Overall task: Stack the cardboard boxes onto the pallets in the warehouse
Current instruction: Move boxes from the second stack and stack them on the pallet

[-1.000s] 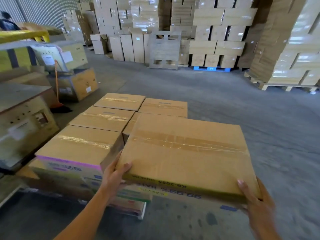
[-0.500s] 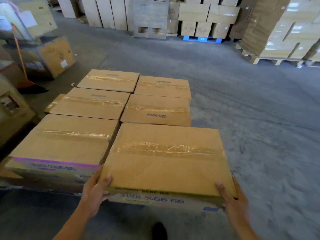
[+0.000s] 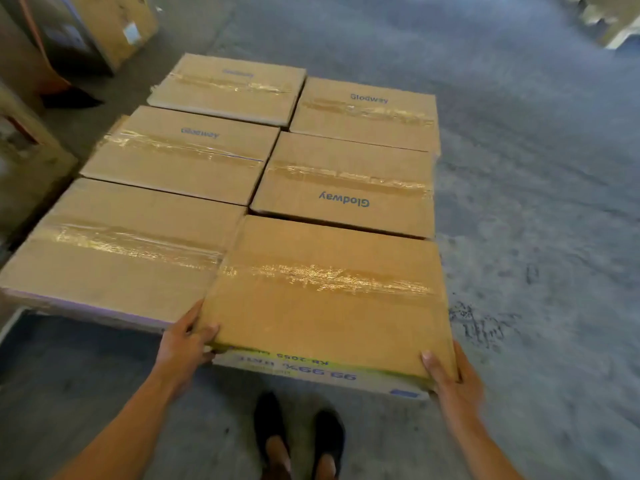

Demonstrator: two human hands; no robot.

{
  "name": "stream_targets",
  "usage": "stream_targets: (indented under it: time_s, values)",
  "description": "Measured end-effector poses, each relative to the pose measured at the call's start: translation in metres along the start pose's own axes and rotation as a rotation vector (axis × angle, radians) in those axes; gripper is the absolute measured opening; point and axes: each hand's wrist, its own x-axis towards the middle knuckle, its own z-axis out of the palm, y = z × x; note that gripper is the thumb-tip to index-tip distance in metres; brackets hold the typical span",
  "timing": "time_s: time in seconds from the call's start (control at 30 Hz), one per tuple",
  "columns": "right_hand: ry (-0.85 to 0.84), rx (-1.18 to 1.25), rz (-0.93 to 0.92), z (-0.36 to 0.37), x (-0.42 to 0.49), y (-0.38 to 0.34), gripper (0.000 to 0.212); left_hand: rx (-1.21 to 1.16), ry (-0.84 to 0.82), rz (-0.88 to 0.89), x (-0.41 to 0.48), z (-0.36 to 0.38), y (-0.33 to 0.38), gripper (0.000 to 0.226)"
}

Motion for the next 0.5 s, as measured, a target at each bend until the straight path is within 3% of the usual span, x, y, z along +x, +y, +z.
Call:
stream_targets:
  time_s: [0.13,0.27,0.4,0.5]
  values:
    - [-0.028,-0.079,0.059,0.010,0.001,0.005,0.096,0.180,0.043,0.012,0.015,0.005,-0.004,0.060]
    - [-0.039,-0.157,0.064,0.018,-0.014,-0.026,0.068,0.480,0.127,0.069,0.019,0.010,-0.008,0.068]
    - [-0.023,-0.133,0.093,0.027,-0.006,-0.026,0.075,0.581,0.263,0.120,0.027,0.023,-0.012,0.072]
    - [0.012,-0.130,0.060,0.030,0.012,-0.008,0.090,0.485,0.407,0.041,0.020,0.033,-0.004,0.075]
